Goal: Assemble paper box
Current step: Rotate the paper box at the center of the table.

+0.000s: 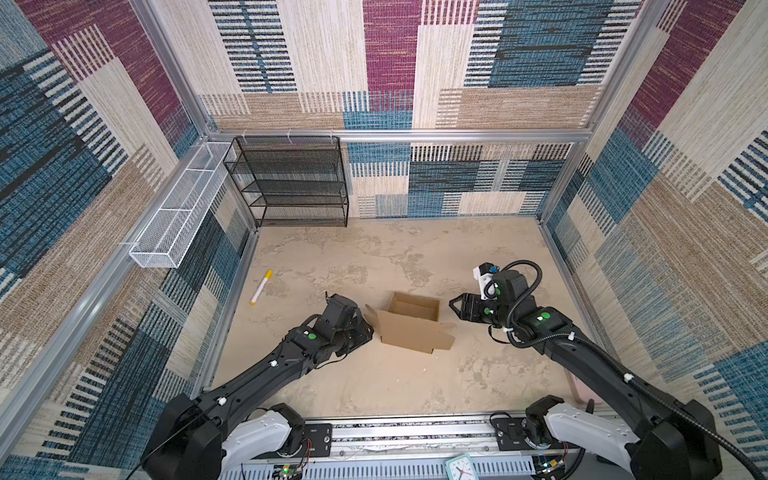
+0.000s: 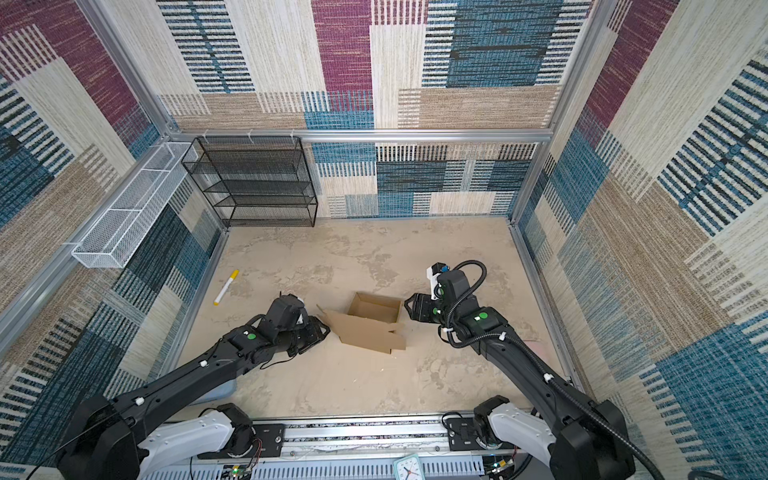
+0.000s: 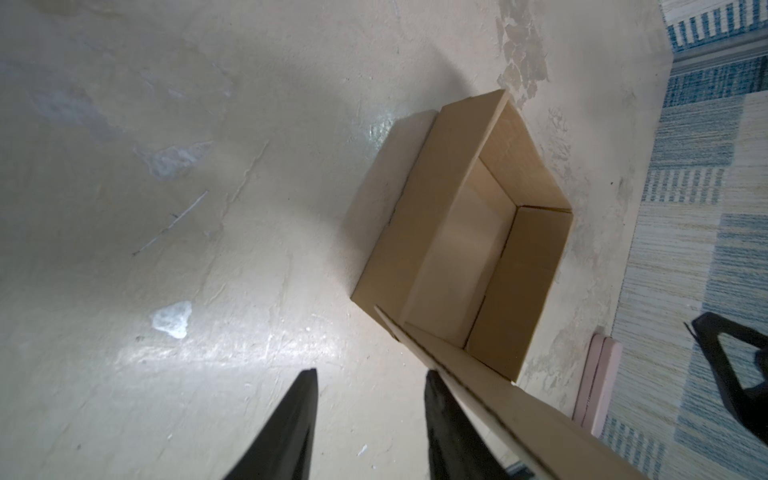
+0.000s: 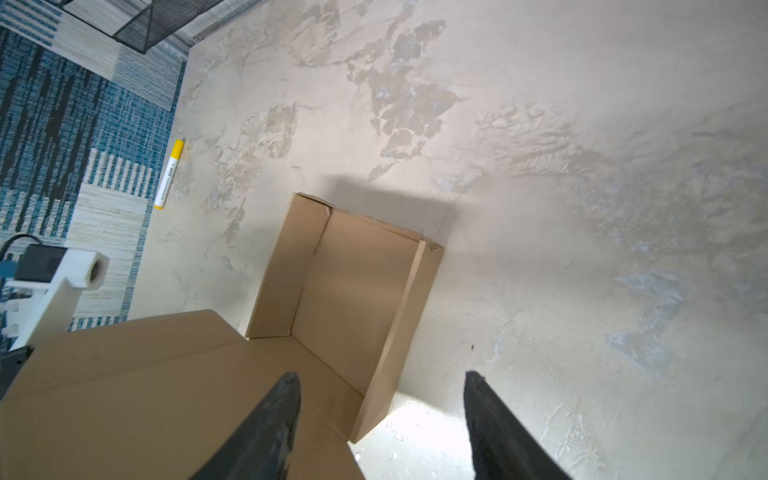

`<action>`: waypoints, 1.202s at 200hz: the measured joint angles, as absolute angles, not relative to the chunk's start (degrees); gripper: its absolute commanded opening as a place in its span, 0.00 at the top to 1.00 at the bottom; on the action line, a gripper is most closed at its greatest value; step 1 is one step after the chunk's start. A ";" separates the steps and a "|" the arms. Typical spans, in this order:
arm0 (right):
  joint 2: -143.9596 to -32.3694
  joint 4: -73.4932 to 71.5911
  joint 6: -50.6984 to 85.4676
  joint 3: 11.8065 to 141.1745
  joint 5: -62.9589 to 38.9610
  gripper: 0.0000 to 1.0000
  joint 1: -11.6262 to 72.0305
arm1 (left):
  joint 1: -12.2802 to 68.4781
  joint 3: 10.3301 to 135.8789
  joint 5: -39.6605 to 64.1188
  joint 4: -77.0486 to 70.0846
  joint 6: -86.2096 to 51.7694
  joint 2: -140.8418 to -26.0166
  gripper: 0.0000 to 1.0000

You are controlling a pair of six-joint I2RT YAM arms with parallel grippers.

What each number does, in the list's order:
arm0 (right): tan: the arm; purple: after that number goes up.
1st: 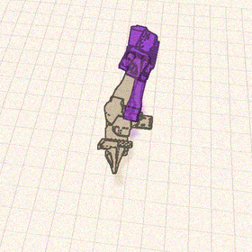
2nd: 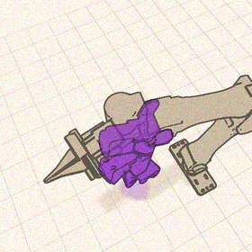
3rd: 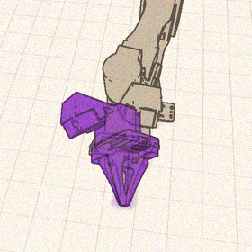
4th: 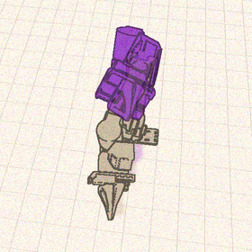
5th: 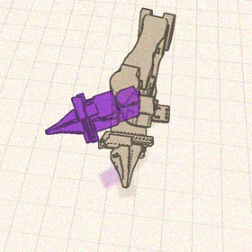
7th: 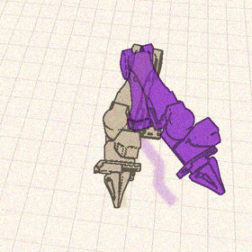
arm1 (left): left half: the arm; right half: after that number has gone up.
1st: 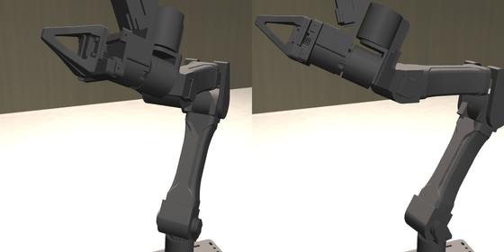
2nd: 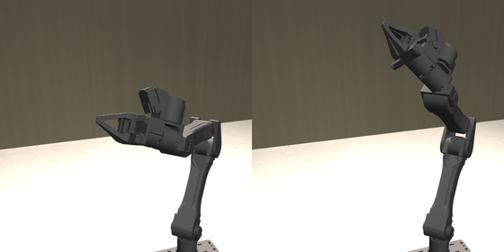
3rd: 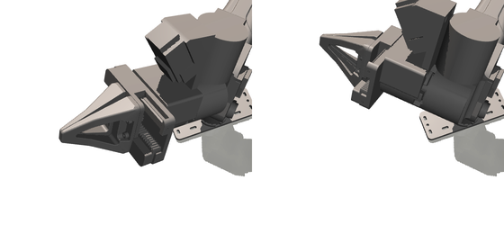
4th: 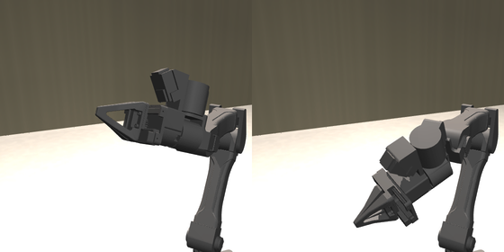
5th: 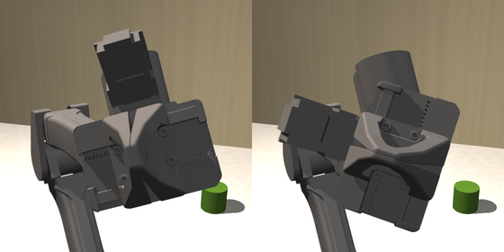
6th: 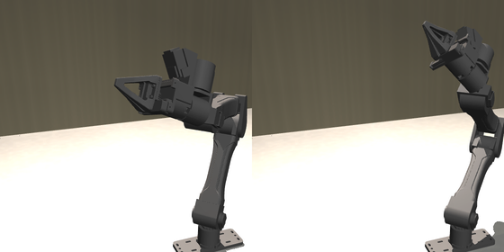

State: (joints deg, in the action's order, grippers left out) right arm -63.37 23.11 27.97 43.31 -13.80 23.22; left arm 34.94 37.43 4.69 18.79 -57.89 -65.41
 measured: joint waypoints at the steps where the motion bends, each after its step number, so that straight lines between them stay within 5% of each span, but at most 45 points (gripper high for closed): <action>1: -63.61 22.90 27.97 43.29 -13.89 0.35 23.11 | 34.92 37.47 4.69 18.76 -57.89 -65.52 0.54; 127: -82.37 8.73 28.95 44.69 -14.59 0.37 21.15 | 30.98 51.46 5.39 11.51 -52.80 -84.93 0.54; 240: -69.32 -1.65 40.66 23.86 -24.12 0.39 23.03 | 30.02 69.89 14.85 9.21 -50.41 -102.89 0.55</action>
